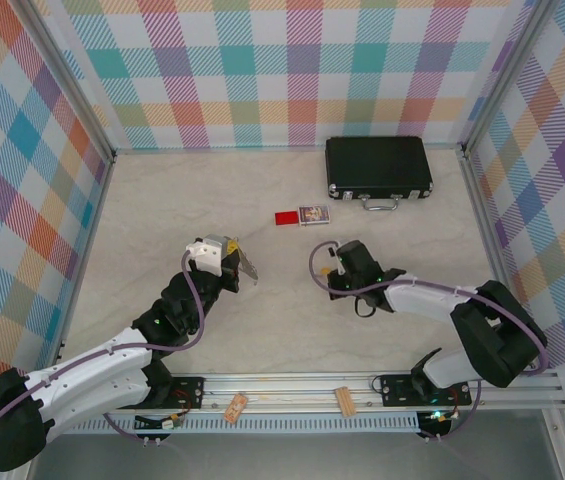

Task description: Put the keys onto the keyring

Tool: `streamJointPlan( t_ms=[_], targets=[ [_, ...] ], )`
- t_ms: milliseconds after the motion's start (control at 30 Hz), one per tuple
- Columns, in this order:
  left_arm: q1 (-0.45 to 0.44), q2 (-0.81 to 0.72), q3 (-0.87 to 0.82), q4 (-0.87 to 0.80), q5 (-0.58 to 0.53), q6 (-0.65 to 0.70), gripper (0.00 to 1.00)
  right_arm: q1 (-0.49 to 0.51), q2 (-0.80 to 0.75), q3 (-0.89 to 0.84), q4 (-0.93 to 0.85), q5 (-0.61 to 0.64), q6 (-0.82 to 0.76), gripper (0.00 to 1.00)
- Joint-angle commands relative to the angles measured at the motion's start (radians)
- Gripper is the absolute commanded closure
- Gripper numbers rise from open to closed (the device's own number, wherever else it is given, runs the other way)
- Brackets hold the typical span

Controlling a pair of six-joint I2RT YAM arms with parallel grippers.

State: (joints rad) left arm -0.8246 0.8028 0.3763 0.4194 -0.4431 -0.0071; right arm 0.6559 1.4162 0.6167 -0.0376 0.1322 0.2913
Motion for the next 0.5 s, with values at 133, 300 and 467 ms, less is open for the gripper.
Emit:
streamJointPlan(
  t_ms=[133,300,467],
  targets=[
    [-0.007,-0.019,0.001,0.042,-0.014,0.007,1.00,0.001,0.097,0.274,-0.436,-0.006,-0.077,1.00],
    [-0.008,-0.017,-0.001,0.044,-0.011,0.007,1.00,-0.002,0.199,0.482,-0.579,-0.020,-0.137,1.00],
    [-0.008,-0.022,-0.002,0.044,-0.018,0.009,1.00,-0.010,0.331,0.689,-0.697,-0.066,-0.184,1.00]
  ],
)
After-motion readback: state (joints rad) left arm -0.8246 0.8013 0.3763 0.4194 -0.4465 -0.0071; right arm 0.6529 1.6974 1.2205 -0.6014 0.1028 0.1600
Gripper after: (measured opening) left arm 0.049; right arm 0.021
